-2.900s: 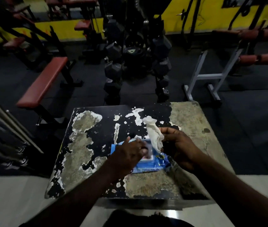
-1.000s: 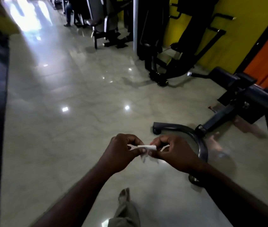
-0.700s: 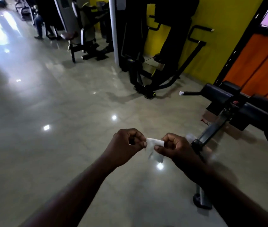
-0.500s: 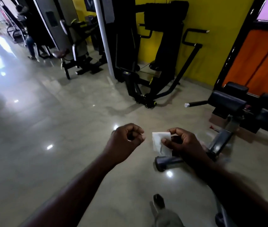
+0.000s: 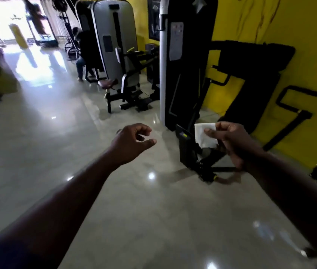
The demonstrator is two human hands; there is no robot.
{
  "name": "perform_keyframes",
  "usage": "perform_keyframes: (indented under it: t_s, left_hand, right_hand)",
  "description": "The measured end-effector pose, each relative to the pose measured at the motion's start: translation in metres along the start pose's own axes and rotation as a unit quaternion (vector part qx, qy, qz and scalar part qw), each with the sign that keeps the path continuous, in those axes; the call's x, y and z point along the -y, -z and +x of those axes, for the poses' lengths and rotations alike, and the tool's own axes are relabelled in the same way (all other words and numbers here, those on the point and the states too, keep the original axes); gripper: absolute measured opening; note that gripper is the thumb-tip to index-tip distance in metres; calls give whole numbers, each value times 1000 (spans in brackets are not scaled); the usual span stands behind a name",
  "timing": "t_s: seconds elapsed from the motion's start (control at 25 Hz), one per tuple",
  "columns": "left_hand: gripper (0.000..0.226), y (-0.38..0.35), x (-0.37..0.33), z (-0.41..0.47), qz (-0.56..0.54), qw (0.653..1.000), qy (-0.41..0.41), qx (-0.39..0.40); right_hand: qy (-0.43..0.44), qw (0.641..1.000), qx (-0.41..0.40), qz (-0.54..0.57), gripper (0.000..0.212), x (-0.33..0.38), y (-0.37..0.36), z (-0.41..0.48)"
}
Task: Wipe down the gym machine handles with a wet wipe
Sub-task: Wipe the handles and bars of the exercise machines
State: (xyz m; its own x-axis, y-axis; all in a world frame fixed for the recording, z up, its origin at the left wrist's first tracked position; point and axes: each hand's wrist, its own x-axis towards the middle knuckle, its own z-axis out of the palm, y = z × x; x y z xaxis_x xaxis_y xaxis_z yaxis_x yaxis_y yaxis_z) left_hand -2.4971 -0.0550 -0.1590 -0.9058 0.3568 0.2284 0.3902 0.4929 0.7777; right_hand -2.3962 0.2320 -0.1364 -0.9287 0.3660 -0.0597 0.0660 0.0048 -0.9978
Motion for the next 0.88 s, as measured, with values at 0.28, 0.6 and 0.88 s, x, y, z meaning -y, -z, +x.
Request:
perform_keyframes:
  t_s: [0.28, 0.6, 0.88]
  left_hand:
    - [32, 35, 109, 269, -29, 999, -12, 3]
    - [35, 16, 146, 580, -8, 994, -73, 82]
    - [39, -64, 195, 824, 10, 982, -84, 166]
  right_hand:
    - [-6, 998, -56, 23, 36, 42, -65, 273]
    - [8, 986, -162, 40, 32, 48, -74, 518]
    - [-8, 977, -206, 53, 50, 25, -32, 753]
